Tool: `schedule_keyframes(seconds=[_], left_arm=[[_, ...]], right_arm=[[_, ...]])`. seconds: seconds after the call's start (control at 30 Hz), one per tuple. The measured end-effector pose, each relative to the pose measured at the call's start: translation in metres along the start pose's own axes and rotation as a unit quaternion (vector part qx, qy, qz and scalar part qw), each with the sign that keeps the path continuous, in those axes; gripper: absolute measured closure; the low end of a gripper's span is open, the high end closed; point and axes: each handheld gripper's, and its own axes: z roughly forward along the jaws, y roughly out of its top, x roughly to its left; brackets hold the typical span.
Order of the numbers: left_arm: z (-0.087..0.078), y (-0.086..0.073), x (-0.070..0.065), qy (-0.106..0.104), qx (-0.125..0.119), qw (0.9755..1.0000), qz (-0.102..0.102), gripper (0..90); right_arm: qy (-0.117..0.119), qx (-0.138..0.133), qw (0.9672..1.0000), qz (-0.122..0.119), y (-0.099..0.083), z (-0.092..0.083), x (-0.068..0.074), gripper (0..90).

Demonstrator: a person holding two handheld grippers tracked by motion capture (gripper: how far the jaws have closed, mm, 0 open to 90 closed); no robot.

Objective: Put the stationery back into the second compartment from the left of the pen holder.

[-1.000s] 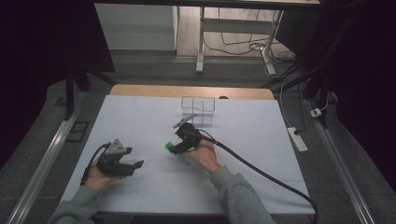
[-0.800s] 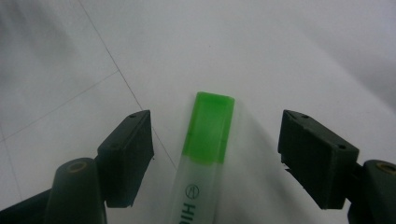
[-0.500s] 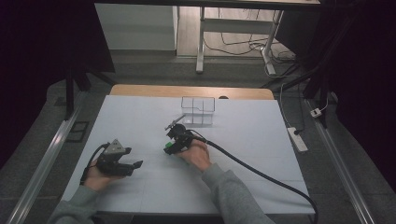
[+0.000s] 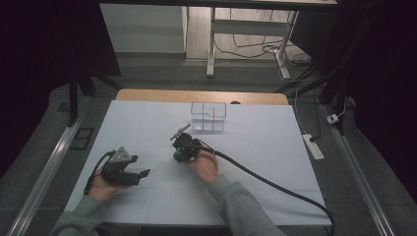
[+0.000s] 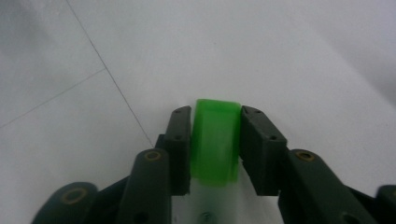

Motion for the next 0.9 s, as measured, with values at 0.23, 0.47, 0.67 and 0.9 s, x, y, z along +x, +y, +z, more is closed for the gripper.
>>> schedule_keyframes(seconds=[0.23,0.47,0.67,0.9], left_arm=[[0.0,-0.001,0.0,0.001,-0.002,1.0,-0.003,26.0],[-0.001,-0.002,0.002,0.002,-0.003,1.0,-0.005,26.1],[-0.001,-0.002,0.002,0.002,-0.003,1.0,-0.005,26.0],[-0.001,-0.002,0.003,0.002,-0.003,1.0,-0.006,26.0]], right_arm=[[-0.004,-0.003,1.0,0.001,0.0,-0.001,0.001,66.5],[-0.007,-0.028,0.9996,-0.004,0.003,-0.013,0.001,66.6],[-0.017,-0.062,0.9978,-0.013,0.009,-0.032,0.001,66.6],[-0.014,-0.091,0.9956,-0.013,0.01,-0.048,0.0,66.5]])
